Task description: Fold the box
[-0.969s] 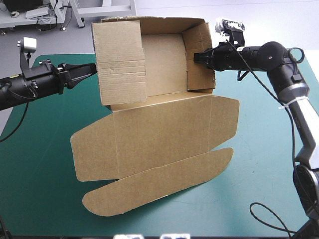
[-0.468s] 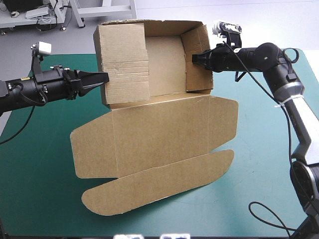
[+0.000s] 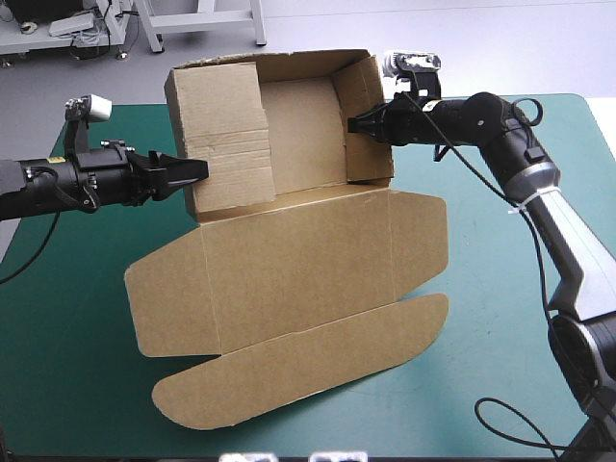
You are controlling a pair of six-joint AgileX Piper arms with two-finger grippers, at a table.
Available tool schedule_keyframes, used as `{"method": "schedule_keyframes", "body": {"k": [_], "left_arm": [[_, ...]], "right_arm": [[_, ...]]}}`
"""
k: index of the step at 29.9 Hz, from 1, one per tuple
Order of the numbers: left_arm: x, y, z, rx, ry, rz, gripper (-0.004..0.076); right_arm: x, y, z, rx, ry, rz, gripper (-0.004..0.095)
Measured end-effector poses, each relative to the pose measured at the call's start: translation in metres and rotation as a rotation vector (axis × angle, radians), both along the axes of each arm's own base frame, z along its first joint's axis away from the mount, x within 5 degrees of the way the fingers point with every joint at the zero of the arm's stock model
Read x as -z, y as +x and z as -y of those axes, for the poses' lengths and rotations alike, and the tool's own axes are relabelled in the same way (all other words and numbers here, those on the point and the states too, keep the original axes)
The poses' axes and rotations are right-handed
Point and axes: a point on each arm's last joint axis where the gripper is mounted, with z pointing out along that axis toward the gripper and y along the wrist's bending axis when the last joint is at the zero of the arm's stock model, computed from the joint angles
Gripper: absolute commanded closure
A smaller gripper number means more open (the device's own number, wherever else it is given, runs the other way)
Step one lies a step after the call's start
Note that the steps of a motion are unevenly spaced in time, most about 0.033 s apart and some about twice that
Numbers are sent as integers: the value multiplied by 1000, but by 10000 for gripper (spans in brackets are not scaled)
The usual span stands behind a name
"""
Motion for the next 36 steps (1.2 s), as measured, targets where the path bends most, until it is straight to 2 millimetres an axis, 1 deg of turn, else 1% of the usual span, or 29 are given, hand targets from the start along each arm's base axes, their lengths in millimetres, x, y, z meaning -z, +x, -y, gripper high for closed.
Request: {"method": "schedule_keyframes", "body": {"k": [5, 8, 10, 14, 16, 18, 21, 26, 32, 36], "left_arm": [[5, 4, -7, -81, 63, -17, 279], [10, 7, -11, -129, 135, -29, 285], [13, 8, -13, -155, 183, -42, 306], [24, 15, -13, -190, 264, -87, 374], [32, 22, -12, -201, 299, -119, 423], [41, 29, -12, -212, 328, -162, 520], [53, 39, -12, -216, 358, -210, 734], [60, 45, -13, -224, 366, -237, 733], [62, 46, -12, -226, 359, -237, 733], [61, 47, -3, -216, 355, -225, 733]], "right_arm": [[3, -3, -15, -8, -33, 7, 915], [7, -7, -26, -18, -64, -1, 915], [9, -11, -34, -32, -77, -5, 915], [10, -15, -43, -52, -95, 1, 915], [10, -16, -46, -60, -105, 6, 915], [11, -17, -47, -65, -118, 3, 915], [13, -18, -47, -70, -140, -3, 915], [16, -19, -45, -62, -167, -28, 915], [21, -21, -42, -29, -214, -84, 915], [26, -23, -38, -4, -268, -136, 915]]}}
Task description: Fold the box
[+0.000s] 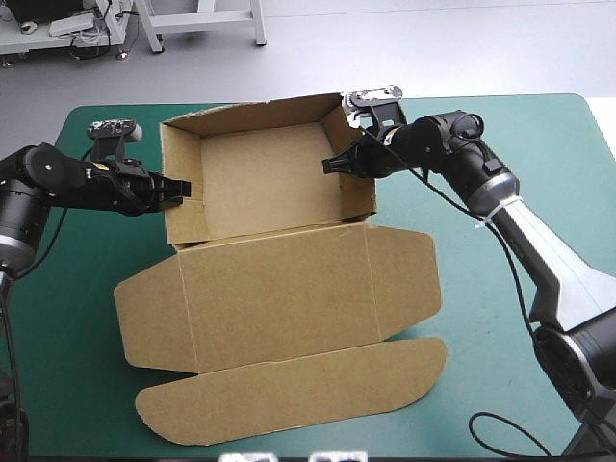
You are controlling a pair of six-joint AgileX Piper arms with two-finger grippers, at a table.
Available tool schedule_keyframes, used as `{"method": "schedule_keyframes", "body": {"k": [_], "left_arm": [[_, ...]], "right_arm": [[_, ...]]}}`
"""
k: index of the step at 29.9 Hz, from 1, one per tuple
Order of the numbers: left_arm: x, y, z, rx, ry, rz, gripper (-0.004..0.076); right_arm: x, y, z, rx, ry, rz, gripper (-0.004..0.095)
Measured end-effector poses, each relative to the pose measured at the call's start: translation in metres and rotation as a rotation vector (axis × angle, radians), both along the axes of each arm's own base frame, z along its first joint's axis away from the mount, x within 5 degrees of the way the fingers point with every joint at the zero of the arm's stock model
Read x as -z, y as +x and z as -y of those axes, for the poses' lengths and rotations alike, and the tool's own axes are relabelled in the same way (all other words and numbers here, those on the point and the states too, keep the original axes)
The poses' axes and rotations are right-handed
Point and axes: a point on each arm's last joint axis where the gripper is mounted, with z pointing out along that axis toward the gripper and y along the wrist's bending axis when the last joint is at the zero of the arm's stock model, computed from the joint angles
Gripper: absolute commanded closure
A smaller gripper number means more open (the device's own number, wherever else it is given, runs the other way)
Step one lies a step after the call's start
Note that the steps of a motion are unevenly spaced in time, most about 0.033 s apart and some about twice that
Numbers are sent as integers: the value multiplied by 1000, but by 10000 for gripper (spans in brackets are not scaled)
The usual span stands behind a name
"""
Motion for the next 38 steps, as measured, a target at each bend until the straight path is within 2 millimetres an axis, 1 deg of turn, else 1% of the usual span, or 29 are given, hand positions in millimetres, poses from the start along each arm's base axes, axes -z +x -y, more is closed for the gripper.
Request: {"method": "schedule_keyframes", "body": {"k": [4, 6, 9, 11, 15, 18, 21, 25, 32, 38], "left_arm": [[1, 5, 17, 18, 1, 33, 733], [7, 9, 26, 37, 23, 25, 733], [24, 17, 42, 55, 62, -33, 733], [36, 21, 53, 81, 100, -67, 733], [61, 30, 73, 112, 175, -135, 733], [75, 34, 81, 110, 222, -174, 733], [87, 39, 85, 96, 234, -204, 733], [90, 45, 88, 86, 223, -196, 733], [98, 51, 90, 78, 223, -202, 733], [108, 60, 93, 72, 224, -205, 732]], "right_arm": [[4, -2, 7, 33, -70, -44, 915], [6, -4, 10, 48, -105, -72, 915], [11, -6, 13, 66, -147, -125, 914], [18, -6, 14, 74, -182, -173, 915], [36, -3, 15, 91, -222, -231, 917], [54, -5, 15, 101, -234, -270, 921], [74, -8, 15, 110, -240, -300, 921], [91, -10, 16, 120, -240, -312, 921], [98, -8, 15, 140, -212, -284, 921], [108, -1, 13, 147, -210, -279, 921]]}}
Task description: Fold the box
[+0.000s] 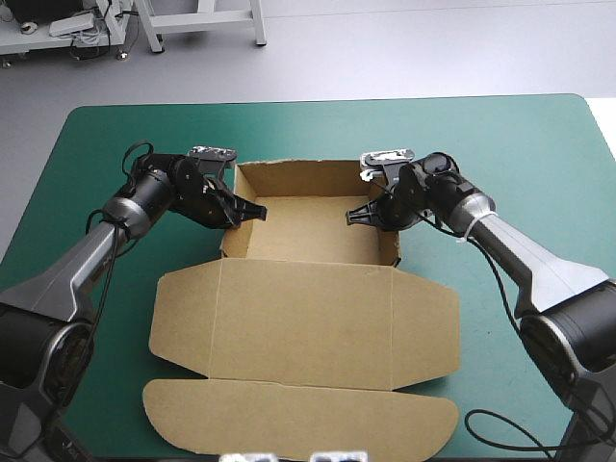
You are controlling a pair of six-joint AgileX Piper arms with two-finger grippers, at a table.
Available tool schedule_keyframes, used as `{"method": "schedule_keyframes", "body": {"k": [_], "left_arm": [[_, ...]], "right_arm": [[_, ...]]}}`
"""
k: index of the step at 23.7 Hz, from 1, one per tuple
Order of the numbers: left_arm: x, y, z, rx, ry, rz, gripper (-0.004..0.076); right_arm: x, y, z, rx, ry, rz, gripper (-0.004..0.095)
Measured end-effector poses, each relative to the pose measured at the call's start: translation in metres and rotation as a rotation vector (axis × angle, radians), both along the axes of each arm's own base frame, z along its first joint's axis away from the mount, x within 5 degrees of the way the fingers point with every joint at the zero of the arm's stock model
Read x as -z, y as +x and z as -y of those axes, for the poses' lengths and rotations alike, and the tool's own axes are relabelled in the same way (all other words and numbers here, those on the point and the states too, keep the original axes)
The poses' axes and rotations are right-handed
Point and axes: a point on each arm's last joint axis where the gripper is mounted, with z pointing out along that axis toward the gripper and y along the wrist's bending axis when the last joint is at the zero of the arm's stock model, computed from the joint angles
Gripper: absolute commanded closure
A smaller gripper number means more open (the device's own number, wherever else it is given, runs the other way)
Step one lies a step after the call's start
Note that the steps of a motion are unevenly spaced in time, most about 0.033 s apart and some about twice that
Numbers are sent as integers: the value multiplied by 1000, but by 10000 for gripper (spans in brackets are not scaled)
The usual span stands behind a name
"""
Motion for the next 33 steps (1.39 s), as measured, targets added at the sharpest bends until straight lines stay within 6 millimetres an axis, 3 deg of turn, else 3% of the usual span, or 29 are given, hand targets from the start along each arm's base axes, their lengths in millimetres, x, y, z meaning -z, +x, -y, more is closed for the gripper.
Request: {"method": "schedule_keyframes", "body": {"k": [4, 8, 11, 14, 15, 17, 24, 33], "left_arm": [[4, 2, 1, 1, 5, -17, 725], [6, 3, 1, 34, 21, -27, 669], [7, 3, 1, 69, 36, -39, 568], [18, 1, 1, 92, 60, -112, 417], [22, 0, 2, 98, 63, -141, 310], [24, -3, 5, 126, 59, -197, 229], [-16, 11, 13, 145, 23, -84, 215], [-110, 23, 0, 80, 126, 177, 249]], "right_arm": [[3, 2, 0, 0, -5, -2, 891], [2, 3, 0, -28, -26, 3, 654], [0, 3, -2, -56, -57, -13, 502], [-8, 3, -5, -73, -85, -19, 480], [-11, 4, -6, -76, -89, -14, 480], [-20, 5, -6, -82, -108, 7, 479], [-27, 11, 9, -44, -122, -5, 480], [-116, 14, 9, -32, -63, 145, 480]]}}
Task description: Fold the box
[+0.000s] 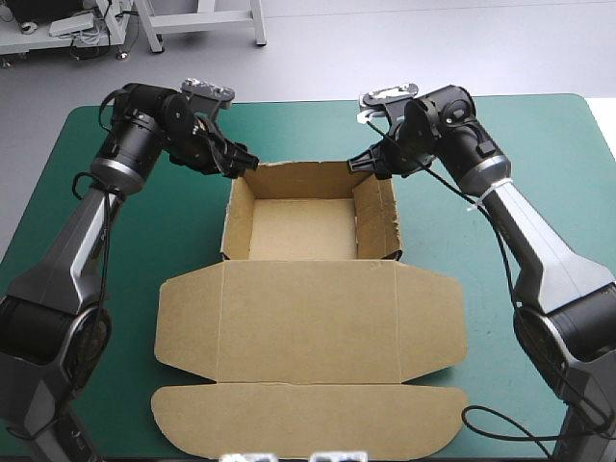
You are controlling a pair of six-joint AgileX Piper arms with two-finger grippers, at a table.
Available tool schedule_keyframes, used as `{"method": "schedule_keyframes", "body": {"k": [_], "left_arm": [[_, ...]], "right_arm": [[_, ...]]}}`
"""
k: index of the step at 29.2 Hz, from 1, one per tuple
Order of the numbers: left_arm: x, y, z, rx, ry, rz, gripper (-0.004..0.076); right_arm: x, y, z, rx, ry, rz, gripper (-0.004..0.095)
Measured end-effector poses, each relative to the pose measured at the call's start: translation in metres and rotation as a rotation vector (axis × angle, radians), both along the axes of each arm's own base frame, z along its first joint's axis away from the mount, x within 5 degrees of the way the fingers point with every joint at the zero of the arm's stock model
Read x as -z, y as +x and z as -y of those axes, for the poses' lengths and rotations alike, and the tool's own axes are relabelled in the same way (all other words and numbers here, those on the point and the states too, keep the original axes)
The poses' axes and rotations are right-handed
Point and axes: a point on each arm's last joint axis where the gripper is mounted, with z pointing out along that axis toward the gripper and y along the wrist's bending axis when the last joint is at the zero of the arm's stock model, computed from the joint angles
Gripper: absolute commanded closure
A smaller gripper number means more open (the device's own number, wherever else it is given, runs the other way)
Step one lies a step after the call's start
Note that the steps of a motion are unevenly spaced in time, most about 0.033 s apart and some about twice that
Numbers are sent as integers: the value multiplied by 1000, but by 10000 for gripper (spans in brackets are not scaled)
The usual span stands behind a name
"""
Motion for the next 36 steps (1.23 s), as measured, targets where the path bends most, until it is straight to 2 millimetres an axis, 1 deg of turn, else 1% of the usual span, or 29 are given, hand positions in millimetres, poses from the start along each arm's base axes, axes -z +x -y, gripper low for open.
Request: {"method": "schedule_keyframes", "body": {"k": [2, 3, 5, 7, 8, 9, 10, 11, 14, 16, 18, 20, 23, 27, 32, 34, 36], "left_arm": [[-18, -4, -2, -42, -38, 42, 299], [-28, -7, -3, -54, -57, 68, 342], [-48, -16, -5, -63, -94, 118, 463], [-68, -29, -7, -54, -130, 162, 603], [-77, -37, -9, -41, -139, 185, 686], [-86, -45, -11, -23, -148, 211, 729], [-97, -55, -13, -4, -162, 241, 733], [-112, -71, -17, 21, -177, 281, 733], [-136, -100, -24, 45, -211, 352, 733], [-150, -120, -30, 61, -223, 399, 733], [-157, -137, -36, 66, -231, 426, 733], [-159, -151, -40, 68, -232, 435, 733], [-153, -165, -45, 69, -224, 416, 733], [-132, -181, -50, 89, -185, 361, 733], [-102, -198, -56, 95, -150, 280, 733], [-88, -206, -59, 93, -139, 245, 733], [-74, -212, -61, 92, -129, 207, 733]], "right_arm": [[-14, -2, 1, -12, -3, 23, 480], [-20, -3, 2, -17, 0, 38, 480], [-30, -7, 3, -18, 10, 61, 480], [-38, -12, 5, -11, 31, 69, 480], [-39, -14, 5, -6, 38, 68, 480], [-43, -16, 7, 2, 51, 72, 480], [-46, -17, 8, 12, 63, 76, 480], [-47, -18, 10, 21, 72, 77, 480], [-42, -19, 10, 29, 71, 57, 480], [-33, -18, 9, 30, 64, 25, 480], [-20, -16, 8, 30, 49, -16, 480], [-7, -14, 7, 31, 31, -55, 480], [16, -10, 7, 36, 6, -122, 480], [45, -1, 7, 50, 1, -209, 480], [73, 6, 6, 49, -12, -287, 484], [83, 9, 2, 33, -4, -313, 515], [93, 12, -1, 14, 6, -343, 608]]}}
